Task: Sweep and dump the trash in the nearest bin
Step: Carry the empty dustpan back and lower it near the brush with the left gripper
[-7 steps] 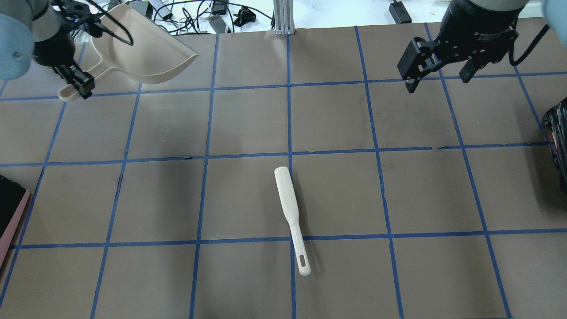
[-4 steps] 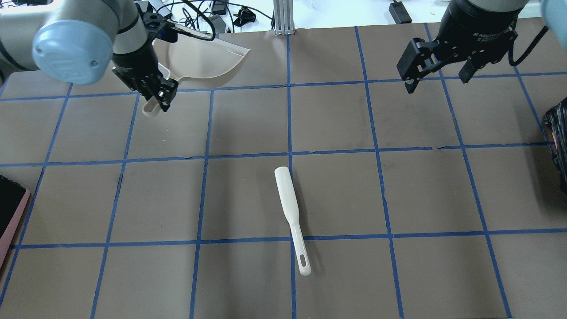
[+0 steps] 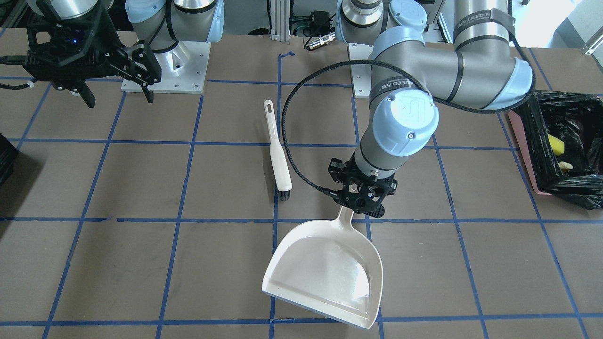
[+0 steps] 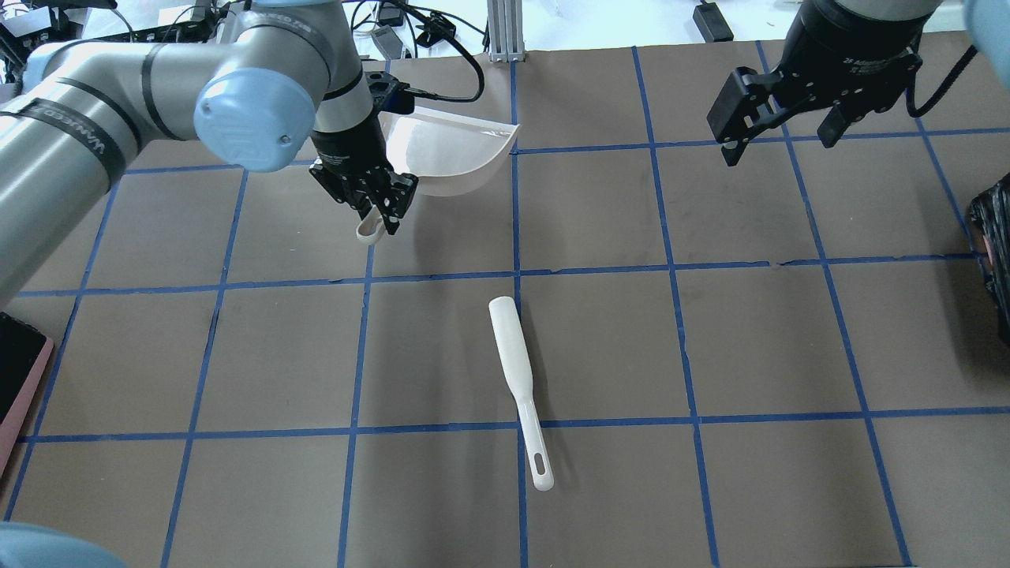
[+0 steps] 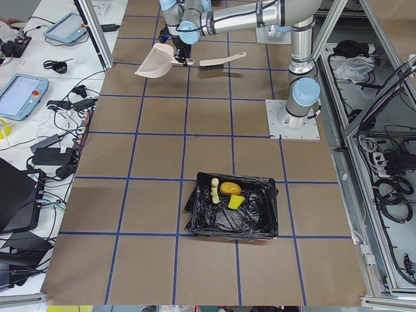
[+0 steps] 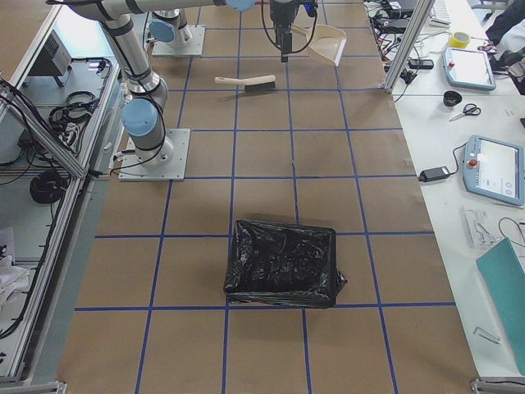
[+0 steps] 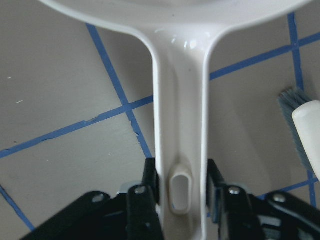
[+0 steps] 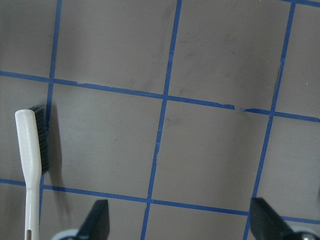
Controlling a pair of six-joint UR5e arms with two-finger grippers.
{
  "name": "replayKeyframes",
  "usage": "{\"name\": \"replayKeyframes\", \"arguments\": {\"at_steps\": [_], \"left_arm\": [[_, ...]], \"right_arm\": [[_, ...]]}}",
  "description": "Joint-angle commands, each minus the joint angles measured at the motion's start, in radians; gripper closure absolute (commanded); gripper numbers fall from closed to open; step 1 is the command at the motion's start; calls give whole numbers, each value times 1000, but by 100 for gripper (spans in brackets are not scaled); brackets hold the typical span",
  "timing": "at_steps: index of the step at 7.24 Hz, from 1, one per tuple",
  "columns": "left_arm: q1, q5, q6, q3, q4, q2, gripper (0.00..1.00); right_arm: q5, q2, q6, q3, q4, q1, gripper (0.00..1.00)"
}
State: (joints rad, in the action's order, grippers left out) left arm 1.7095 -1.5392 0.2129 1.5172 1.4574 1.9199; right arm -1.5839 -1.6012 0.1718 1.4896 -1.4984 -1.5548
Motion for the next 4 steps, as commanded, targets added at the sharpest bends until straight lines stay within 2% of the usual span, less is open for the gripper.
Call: {"name": "replayKeyframes", "arguments": {"at_steps": [1,2,3,4], "left_arm": [[82,25,-104,-46,4,57,100],[97,43,-124,-66,5,83,100],[102,101,-177,-68,-5,108,100],[123,96,-185,-68,-9,128,100]], "right_arm": [[-1,0,0,0,1,-1,0],[-1,0,0,0,3,-1,0],[-1,0,0,0,3,-1,0],[-2,0,0,0,7,-1,0]]}}
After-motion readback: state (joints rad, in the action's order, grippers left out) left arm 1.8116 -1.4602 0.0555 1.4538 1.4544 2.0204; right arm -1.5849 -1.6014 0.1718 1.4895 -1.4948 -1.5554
